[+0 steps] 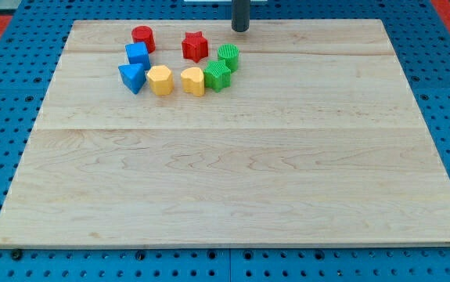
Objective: Arrange the green blocks to the bottom right of the red star
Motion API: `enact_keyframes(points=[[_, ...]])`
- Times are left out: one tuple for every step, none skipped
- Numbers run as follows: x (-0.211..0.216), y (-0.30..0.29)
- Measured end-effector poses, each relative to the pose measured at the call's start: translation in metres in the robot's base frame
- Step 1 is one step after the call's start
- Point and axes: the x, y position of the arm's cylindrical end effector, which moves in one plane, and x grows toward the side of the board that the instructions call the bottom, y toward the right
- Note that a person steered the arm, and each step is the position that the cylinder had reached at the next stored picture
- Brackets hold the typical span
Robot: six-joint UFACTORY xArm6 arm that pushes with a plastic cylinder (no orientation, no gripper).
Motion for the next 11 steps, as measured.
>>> enact_keyframes(points=[[0.038, 0.002], [0.077, 0.003], [0.095, 0.024], [0.117, 0.048], [0.124, 0.043], [0.123, 0.026], [0.114, 0.008], [0.093, 0.001], [0.085, 0.004], [0.104, 0.018], [0.110, 0.015]])
